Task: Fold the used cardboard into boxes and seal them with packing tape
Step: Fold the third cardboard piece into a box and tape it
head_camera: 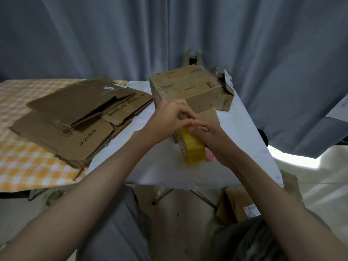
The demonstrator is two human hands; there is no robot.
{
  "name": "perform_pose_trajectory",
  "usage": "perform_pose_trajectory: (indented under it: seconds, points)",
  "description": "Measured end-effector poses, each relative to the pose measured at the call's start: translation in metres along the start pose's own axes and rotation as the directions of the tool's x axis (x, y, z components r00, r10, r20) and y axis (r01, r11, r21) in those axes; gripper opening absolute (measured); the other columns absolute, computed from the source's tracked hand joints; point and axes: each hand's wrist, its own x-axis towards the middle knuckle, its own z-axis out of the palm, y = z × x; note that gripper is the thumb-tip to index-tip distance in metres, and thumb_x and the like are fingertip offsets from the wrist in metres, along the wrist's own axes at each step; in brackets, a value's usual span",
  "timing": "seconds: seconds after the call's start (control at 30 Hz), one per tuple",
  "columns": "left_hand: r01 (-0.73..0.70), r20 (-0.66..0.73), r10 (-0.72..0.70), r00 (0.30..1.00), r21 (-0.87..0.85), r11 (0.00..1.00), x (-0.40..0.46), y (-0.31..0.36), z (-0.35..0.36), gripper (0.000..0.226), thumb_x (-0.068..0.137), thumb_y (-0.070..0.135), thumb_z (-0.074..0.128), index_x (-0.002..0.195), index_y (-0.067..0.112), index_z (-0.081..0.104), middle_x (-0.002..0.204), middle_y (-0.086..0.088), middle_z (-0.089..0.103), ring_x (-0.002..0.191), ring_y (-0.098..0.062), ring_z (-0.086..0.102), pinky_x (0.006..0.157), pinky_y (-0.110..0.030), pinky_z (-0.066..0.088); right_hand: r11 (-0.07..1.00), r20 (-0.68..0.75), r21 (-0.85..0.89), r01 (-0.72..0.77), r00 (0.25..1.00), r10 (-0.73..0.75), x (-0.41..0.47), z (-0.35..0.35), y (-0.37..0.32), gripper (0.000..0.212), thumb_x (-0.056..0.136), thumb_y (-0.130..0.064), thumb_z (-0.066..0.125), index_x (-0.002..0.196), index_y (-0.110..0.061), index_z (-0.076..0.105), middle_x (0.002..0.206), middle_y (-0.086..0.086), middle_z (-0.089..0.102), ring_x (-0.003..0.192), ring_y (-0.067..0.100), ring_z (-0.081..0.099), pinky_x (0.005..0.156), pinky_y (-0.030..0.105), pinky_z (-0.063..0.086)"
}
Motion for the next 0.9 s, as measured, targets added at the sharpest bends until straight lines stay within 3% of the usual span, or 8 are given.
perform_pose_trajectory:
  seconds: [0.17,0.27,0.37,0.47,0.57,0.67,0.77,0.9]
  points:
    - [-0.037,-0.123,0.042,0.992,0.036,0.999,-0.005,0.016,0.009,0.003,0.080,0.014,0.080,0.082,0.012,0.078,0.083,0.003,0.068,0.077,-0.009,0.062,0.075,-0.031,0.054,0.998,-0.018,0.042,-0.045,0.999,0.045,-0.001,-0.001,-0.002,0.018,0.098,-0.011,0.058,0.108,-0.013,0.073,0.106,0.005,0.072,0.099,0.018,0.069,0.079,0.026,0.059]
    - [0.005,-0.125,0.002,0.992,0.055,0.998,-0.008,0.020,0.012,0.003,0.085,0.008,0.071,0.082,0.011,0.070,0.086,0.004,0.065,0.081,-0.009,0.059,0.076,-0.026,0.049,0.999,-0.019,-0.046,0.000,1.000,-0.001,-0.005,0.000,0.003,0.024,0.096,-0.017,0.062,0.116,-0.029,0.068,0.113,-0.003,0.069,0.109,0.015,0.064,0.082,0.027,0.059]
    - [0.054,-0.122,-0.049,0.991,0.038,0.998,-0.010,0.018,0.012,0.010,0.088,0.007,0.065,0.084,0.016,0.064,0.085,0.007,0.064,0.079,-0.005,0.057,0.073,-0.018,0.044,0.988,-0.086,0.014,-0.152,0.985,0.152,-0.012,0.000,0.009,0.075,0.088,-0.029,0.074,0.148,-0.037,0.029,0.120,-0.014,0.058,0.108,0.007,0.059,0.066,0.016,0.056]
    - [0.085,-0.100,-0.083,0.992,0.021,0.996,-0.011,0.017,0.010,0.011,0.089,0.008,0.065,0.085,0.018,0.062,0.082,0.008,0.064,0.078,-0.005,0.059,0.072,-0.022,0.049,0.979,-0.091,-0.026,-0.204,0.975,0.201,-0.016,-0.001,0.019,0.095,0.085,-0.036,0.076,0.155,-0.042,0.012,0.114,-0.014,0.059,0.107,0.011,0.061,0.081,0.028,0.056]
    - [0.081,-0.097,-0.076,0.992,0.042,0.996,-0.009,0.021,0.005,0.010,0.090,0.006,0.064,0.085,0.015,0.062,0.081,0.007,0.063,0.075,-0.005,0.058,0.071,-0.024,0.049,0.992,-0.128,-0.021,-0.125,0.984,0.122,-0.016,0.003,0.017,0.079,0.089,-0.030,0.073,0.151,-0.044,0.027,0.101,0.002,0.067,0.099,0.018,0.065,0.088,0.039,0.054]
    - [0.038,-0.176,-0.027,0.984,0.062,0.997,-0.004,0.032,-0.010,0.009,0.090,0.007,0.065,0.085,0.015,0.063,0.080,0.008,0.064,0.074,0.000,0.057,0.069,-0.013,0.044,1.000,-0.175,-0.017,0.002,0.985,-0.005,-0.014,0.000,0.003,0.042,0.092,-0.019,0.067,0.128,-0.036,0.052,0.083,0.014,0.054,0.078,0.024,0.056,0.075,0.040,0.049]
    - [0.019,-0.228,-0.012,0.974,0.027,0.999,0.003,0.046,-0.024,0.007,0.088,0.009,0.067,0.085,0.015,0.066,0.080,0.007,0.066,0.078,-0.004,0.061,0.070,-0.010,0.045,0.999,-0.181,-0.020,0.044,0.982,-0.047,-0.014,-0.009,-0.008,0.015,0.094,-0.017,0.064,0.105,-0.023,0.056,0.076,0.006,0.049,0.074,0.018,0.049,0.068,0.032,0.043]
    - [0.153,-0.184,-0.158,0.970,-0.039,0.987,0.018,0.054,-0.029,0.009,0.084,0.007,0.072,0.086,0.014,0.068,0.081,0.005,0.069,0.079,-0.002,0.062,0.072,-0.010,0.046,0.984,-0.184,-0.135,0.114,0.973,-0.138,-0.021,-0.020,-0.015,0.010,0.095,-0.014,0.061,0.102,-0.016,0.055,0.073,-0.005,0.046,0.066,0.004,0.044,0.061,0.016,0.037]
